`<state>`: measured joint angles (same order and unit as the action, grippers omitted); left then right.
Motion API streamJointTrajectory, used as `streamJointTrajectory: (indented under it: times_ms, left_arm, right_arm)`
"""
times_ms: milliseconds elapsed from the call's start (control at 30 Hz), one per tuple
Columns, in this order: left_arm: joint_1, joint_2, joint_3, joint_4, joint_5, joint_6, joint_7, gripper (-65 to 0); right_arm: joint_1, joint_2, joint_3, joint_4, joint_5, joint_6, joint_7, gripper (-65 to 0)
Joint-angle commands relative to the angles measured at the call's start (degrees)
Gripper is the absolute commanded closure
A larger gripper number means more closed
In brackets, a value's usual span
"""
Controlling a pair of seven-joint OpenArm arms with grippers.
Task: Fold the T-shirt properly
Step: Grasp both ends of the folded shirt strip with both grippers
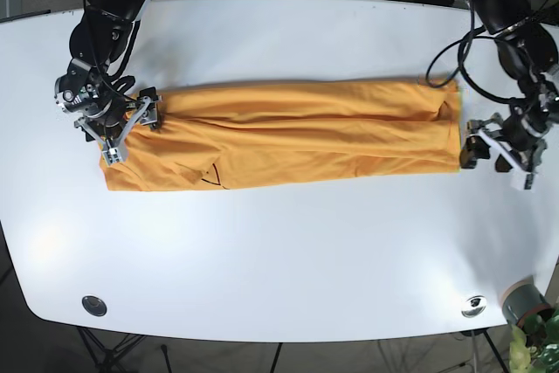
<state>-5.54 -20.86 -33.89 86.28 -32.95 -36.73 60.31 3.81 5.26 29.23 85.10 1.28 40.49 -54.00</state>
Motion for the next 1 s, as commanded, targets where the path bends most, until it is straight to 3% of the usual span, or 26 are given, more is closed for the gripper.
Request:
streamJointTrajectory:
  times_ms: [0,100,267,467,833,967]
  left_arm:
    - [-0.4,-1.0,-3.6,0.8,-4.8,-0.3,0.1,-50.0]
    - [2.0,-0.9,-7.4,0.8,-6.4,-0.3,0.4,-50.3]
    - [3.5,-0.8,-7.3,-3.4,-7.1,-0.7,0.4,-50.3]
    - [4.4,-0.7,-7.4,-11.9,-9.8,-3.3,0.3,-50.0]
    - [4.7,3.8,-2.3,-14.1,-9.5,-3.3,0.3,-49.9]
    - [4.5,5.1,-2.5,-14.1,-9.5,-3.3,0.2,-43.6]
  right_arm:
    - [0.2,0.4,0.3,0.6,-1.0,-0.49,-1.0,-48.8]
    - [-0.6,0.4,0.4,0.6,-0.9,-0.49,-0.8,-48.8]
    - [-0.9,0.8,0.3,0.6,2.9,-0.49,-0.8,-48.8]
    - [-1.0,0.8,0.4,0.4,3.7,-0.49,-0.8,-48.8]
    - [-1.7,0.7,0.5,0.7,4.0,-0.49,-0.8,-48.8]
    - [-2.0,0.6,0.5,0.7,4.0,-0.49,-0.8,-48.8]
